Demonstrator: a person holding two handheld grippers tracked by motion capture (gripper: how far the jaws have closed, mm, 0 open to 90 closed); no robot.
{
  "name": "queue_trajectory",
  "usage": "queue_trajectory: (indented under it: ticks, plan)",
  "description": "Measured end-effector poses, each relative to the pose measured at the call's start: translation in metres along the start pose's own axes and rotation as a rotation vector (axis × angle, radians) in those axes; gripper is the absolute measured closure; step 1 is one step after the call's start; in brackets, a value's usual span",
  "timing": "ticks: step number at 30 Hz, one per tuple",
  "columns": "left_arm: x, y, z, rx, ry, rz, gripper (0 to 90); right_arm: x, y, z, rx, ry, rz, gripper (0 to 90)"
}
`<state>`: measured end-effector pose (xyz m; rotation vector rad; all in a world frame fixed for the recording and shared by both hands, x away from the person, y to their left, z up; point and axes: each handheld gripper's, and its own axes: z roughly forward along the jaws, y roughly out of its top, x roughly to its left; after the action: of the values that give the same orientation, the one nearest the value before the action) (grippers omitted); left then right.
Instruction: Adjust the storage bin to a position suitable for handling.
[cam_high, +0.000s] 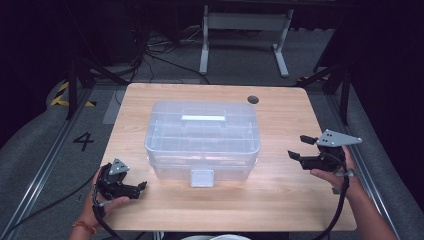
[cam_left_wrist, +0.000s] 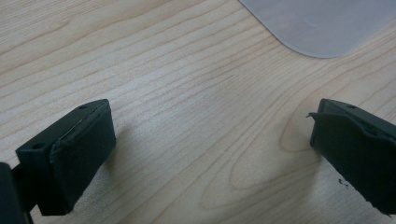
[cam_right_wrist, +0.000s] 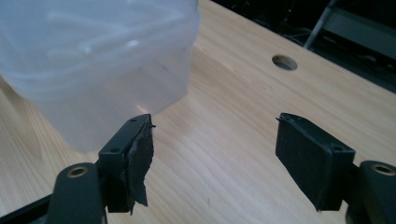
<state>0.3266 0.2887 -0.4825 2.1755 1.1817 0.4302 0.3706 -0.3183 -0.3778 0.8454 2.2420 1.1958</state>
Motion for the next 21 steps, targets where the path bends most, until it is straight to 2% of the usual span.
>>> queue_trajectory:
  ticks: [3, 6, 8, 21]
  plan:
    - [0.000, 0.000, 0.000, 0.000, 0.000, 0.000, 0.5, 0.001, 0.011, 0.001, -0.017, -0.001, -0.024, 28.5]
    - [0.000, 0.000, 0.000, 0.000, 0.000, 0.000, 0.5, 0.000, 0.018, 0.002, -0.027, 0.002, -0.026, 28.6]
    - [0.000, 0.000, 0.000, 0.000, 0.000, 0.000, 0.5, -0.001, 0.028, 0.001, -0.048, 0.005, -0.023, 28.7]
    - [0.000, 0.000, 0.000, 0.000, 0.000, 0.000, 0.5, 0.001, 0.056, 0.007, -0.078, 0.014, -0.049, 29.4]
